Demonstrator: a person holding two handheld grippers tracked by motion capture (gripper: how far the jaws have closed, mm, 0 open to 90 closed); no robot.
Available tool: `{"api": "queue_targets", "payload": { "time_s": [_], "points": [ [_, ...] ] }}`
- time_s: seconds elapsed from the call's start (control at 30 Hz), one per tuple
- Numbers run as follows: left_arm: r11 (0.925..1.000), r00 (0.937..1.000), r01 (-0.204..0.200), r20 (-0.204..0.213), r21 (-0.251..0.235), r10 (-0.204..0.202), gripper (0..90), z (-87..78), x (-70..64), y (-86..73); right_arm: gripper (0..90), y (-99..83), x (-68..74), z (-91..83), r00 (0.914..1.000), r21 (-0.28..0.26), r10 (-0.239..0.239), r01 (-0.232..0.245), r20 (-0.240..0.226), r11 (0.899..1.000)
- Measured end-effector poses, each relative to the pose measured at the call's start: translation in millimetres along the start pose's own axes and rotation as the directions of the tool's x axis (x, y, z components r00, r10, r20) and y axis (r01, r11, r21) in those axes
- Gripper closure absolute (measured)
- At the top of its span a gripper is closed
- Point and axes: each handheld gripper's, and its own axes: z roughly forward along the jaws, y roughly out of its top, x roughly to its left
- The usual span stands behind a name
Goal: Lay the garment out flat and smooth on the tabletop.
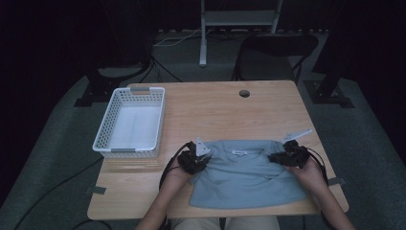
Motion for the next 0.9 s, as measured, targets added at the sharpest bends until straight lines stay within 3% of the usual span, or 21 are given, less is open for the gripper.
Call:
{"api": "queue_targets", "payload": {
  "time_s": [0.1,0.23,0.33,0.4,0.47,0.5,0.53,0.57,0.63,0.67,0.7,0.73,0.77,0.8,0.83,0.87,0.9],
  "points": [
    [0.9995,0.9999,-0.012,0.003,-0.030,0.012,82.4,-18.8,-6.9,-3.0,87.0,-8.8,14.4,-10.7,0.9995,-0.010,-0.021,0.021,-0.022,1.000],
    [0.9974,0.9996,-0.026,-0.008,-0.067,0.026,82.9,-34.6,-11.9,0.4,87.0,-4.2,25.4,-38.2,0.9989,-0.106,-0.024,0.020,-0.041,0.994],
    [0.9965,0.9991,-0.038,0.016,-0.074,0.040,82.7,-42.7,-16.0,0.9,87.0,0.0,29.2,-50.9,0.9976,-0.140,-0.021,0.012,-0.066,0.990],
    [0.9975,0.9973,-0.061,0.040,-0.037,0.062,82.8,-38.6,-18.1,-2.7,87.0,1.9,31.1,-51.1,0.9952,-0.125,-0.029,0.017,-0.093,0.992],
    [0.9980,0.9971,-0.059,0.046,-0.023,0.060,82.9,-34.8,-18.5,-4.8,87.0,2.5,30.8,-44.9,0.9934,-0.096,-0.025,0.015,-0.112,0.995],
    [0.9972,0.9954,-0.069,0.067,0.026,0.068,82.9,-21.9,-16.7,-9.2,87.0,3.0,30.0,-39.1,0.9932,-0.073,-0.023,0.015,-0.114,0.997],
    [0.9962,0.9946,-0.076,0.074,0.041,0.073,82.9,-19.4,-12.2,-7.4,87.2,9.0,22.4,-18.1,0.9913,0.003,0.000,0.001,-0.132,1.000],
    [0.9963,0.9947,-0.076,0.072,0.041,0.073,82.9,-19.0,-5.4,-1.8,87.3,15.4,17.0,-10.0,0.9904,0.035,0.014,-0.009,-0.138,0.999],
    [0.9982,0.9983,-0.058,0.005,0.019,0.058,83.0,-21.9,15.8,21.7,87.3,39.1,2.2,0.3,0.9873,0.073,0.050,-0.039,-0.151,0.997],
    [0.9986,0.9980,-0.053,-0.034,-0.005,0.053,83.0,-23.4,29.7,38.4,87.3,57.3,-6.3,2.2,0.9909,0.077,0.053,-0.043,-0.124,0.996],
    [0.9977,0.9973,-0.021,-0.072,-0.064,0.017,82.9,-24.2,45.7,56.2,87.2,79.1,-15.7,0.3,0.9949,0.064,0.063,-0.058,-0.079,0.996],
    [0.9925,0.9896,0.027,-0.137,-0.119,-0.044,80.8,-24.9,63.1,73.6,86.7,103.1,-26.0,-6.4,0.9961,0.016,0.084,-0.084,-0.028,0.996],
    [0.9846,0.9690,0.074,-0.222,-0.159,-0.108,70.6,-26.3,78.8,89.6,79.6,126.3,-35.8,-17.7,0.9928,-0.063,0.113,-0.110,0.041,0.992],
    [0.9770,0.9392,0.113,-0.302,-0.181,-0.164,56.6,-27.8,91.1,102.2,64.4,146.5,-43.1,-30.8,0.9794,-0.143,0.156,-0.138,0.128,0.980],
    [0.9704,0.9187,0.152,-0.335,-0.187,-0.209,50.1,-29.8,101.8,110.9,58.7,161.3,-49.7,-43.0,0.9594,-0.207,0.209,-0.169,0.190,0.964],
    [0.9704,0.9187,0.152,-0.335,-0.187,-0.209,49.2,-29.8,101.8,110.9,58.7,161.3,-49.7,-43.0,0.9594,-0.207,0.209,-0.169,0.190,0.964],
    [0.9604,0.9076,0.195,-0.334,-0.199,-0.254,49.2,-30.8,112.2,117.5,56.9,169.8,-56.2,-52.7,0.9446,-0.258,0.267,-0.215,0.190,0.942]
  ]
}}
